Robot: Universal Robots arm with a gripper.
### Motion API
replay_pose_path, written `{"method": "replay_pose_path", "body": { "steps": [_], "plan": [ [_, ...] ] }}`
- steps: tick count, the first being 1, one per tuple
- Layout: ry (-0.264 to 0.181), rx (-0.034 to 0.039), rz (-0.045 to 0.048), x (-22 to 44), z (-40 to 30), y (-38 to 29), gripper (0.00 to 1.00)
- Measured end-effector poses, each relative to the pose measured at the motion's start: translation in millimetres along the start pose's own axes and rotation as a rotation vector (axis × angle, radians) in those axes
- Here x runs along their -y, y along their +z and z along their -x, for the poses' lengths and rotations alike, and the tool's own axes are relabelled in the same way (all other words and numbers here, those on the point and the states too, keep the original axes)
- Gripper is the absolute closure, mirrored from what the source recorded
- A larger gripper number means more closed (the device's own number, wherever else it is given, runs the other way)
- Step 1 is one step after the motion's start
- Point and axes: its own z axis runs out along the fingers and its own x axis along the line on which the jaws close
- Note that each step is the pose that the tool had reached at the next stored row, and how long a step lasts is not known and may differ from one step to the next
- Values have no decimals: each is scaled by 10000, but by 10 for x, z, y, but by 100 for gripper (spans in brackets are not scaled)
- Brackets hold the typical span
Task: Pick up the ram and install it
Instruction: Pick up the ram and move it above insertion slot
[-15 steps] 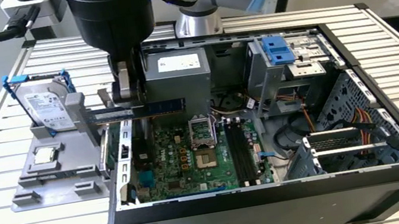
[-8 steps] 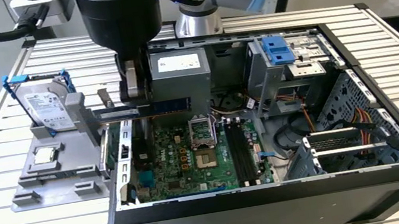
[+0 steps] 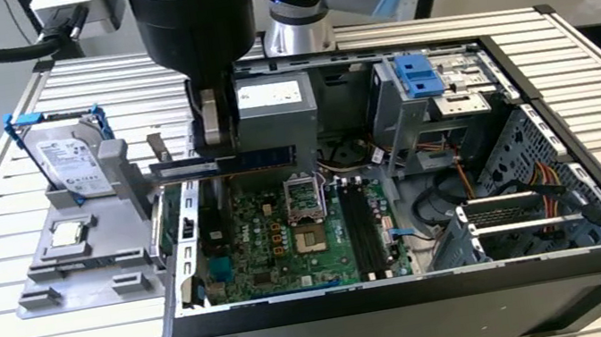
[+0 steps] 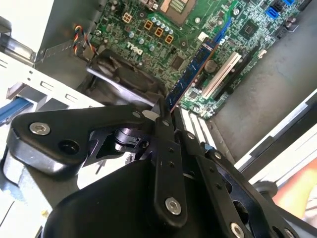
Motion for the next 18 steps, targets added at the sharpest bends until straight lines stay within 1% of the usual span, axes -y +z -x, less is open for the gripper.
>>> {"method": "replay_pose_path", "body": {
  "steps": [4, 15, 18],
  "plan": [
    [0, -1, 1, 61, 0, -1, 100],
    [-1, 0, 5, 271, 1, -2, 100],
    [0, 0, 5, 313, 2, -2, 100]
  ]
}}
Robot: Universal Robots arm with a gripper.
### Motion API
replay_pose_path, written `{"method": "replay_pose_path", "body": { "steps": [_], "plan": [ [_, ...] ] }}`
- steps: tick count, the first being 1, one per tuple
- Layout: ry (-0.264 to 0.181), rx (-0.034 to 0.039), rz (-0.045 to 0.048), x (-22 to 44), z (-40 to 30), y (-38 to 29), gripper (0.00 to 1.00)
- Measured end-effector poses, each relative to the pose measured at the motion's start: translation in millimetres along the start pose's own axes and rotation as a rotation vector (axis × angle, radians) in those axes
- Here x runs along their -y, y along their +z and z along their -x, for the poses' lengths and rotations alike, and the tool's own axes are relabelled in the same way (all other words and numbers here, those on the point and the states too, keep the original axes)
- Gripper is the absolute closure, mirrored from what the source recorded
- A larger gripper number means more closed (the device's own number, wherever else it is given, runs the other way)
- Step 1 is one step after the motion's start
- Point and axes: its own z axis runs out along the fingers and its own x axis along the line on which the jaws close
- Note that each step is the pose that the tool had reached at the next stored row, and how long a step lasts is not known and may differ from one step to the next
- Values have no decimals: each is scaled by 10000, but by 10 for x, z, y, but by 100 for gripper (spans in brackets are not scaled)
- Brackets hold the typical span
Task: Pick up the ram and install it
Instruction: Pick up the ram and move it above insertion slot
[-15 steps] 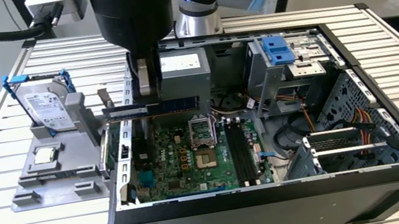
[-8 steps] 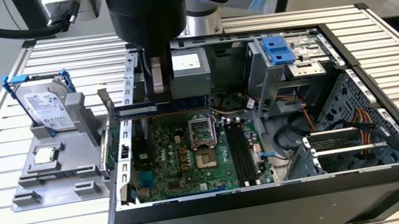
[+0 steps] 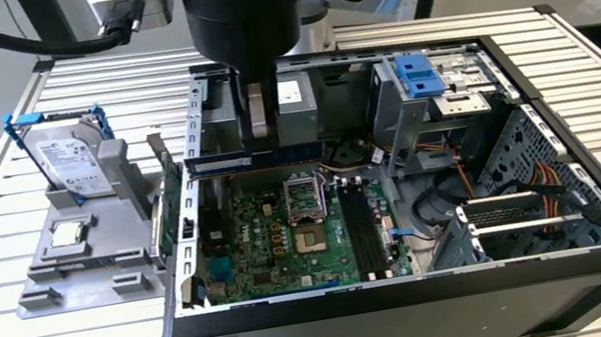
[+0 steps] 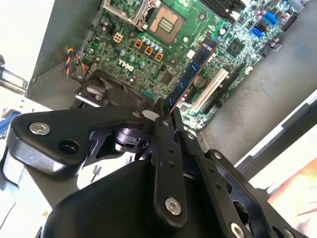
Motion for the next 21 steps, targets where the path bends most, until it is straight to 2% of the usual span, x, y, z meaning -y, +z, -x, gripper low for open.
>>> {"method": "replay_pose_path", "body": {
  "steps": [21],
  "plan": [
    [1, -2, 1, 278, 1, -3, 100]
  ]
}}
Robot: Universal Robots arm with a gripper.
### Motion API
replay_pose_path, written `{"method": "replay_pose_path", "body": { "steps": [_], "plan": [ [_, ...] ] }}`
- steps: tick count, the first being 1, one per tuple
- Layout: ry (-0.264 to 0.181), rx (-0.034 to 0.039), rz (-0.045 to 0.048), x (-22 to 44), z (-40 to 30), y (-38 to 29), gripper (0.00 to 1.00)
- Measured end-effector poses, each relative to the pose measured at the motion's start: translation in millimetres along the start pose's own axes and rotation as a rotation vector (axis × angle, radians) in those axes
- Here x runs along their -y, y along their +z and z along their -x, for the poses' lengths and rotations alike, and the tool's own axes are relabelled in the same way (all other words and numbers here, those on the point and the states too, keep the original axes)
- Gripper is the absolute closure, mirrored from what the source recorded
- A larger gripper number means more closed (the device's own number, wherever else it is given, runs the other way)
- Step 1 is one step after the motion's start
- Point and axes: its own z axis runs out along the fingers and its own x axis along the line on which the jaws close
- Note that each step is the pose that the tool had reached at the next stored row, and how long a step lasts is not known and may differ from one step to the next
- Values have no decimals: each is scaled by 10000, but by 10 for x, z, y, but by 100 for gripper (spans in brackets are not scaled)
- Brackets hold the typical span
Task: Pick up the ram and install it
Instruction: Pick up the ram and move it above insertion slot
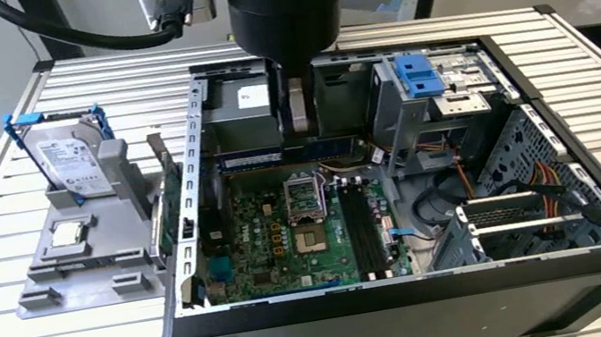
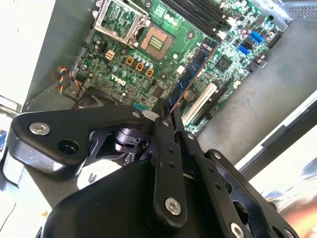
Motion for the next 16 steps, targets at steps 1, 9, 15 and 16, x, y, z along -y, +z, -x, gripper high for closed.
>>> {"method": "replay_pose_path", "body": {
  "steps": [1, 9, 15, 16],
  "plan": [
    [0, 0, -1, 14, 0, 0, 100],
    [0, 0, 0, 115, 1, -1, 100],
    [76, 1, 0, 198, 1, -2, 100],
    [96, 1, 1, 212, 1, -2, 100]
  ]
}}
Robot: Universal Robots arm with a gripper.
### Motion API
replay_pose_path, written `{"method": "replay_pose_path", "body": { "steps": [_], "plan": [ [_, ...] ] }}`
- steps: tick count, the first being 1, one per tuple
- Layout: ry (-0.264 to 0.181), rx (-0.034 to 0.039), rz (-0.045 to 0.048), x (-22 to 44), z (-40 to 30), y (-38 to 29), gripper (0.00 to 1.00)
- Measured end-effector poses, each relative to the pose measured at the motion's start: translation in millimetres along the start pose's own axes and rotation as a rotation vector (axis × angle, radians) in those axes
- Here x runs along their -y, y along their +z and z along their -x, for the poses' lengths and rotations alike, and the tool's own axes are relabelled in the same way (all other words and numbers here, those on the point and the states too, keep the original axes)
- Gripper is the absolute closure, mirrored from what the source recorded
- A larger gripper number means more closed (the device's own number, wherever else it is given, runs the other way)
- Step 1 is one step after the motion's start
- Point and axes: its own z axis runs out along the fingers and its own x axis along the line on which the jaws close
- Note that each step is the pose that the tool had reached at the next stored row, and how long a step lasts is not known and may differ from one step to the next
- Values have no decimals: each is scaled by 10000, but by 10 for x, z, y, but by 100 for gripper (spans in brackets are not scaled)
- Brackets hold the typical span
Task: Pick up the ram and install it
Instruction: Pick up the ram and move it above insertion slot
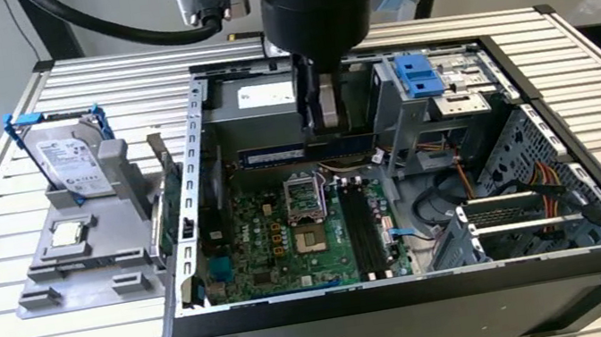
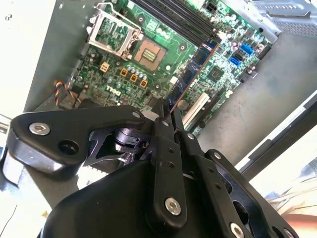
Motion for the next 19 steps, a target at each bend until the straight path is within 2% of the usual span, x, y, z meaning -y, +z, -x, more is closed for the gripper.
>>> {"method": "replay_pose_path", "body": {
  "steps": [19],
  "plan": [
    [249, 2, 2, 217, 3, -2, 100]
  ]
}}
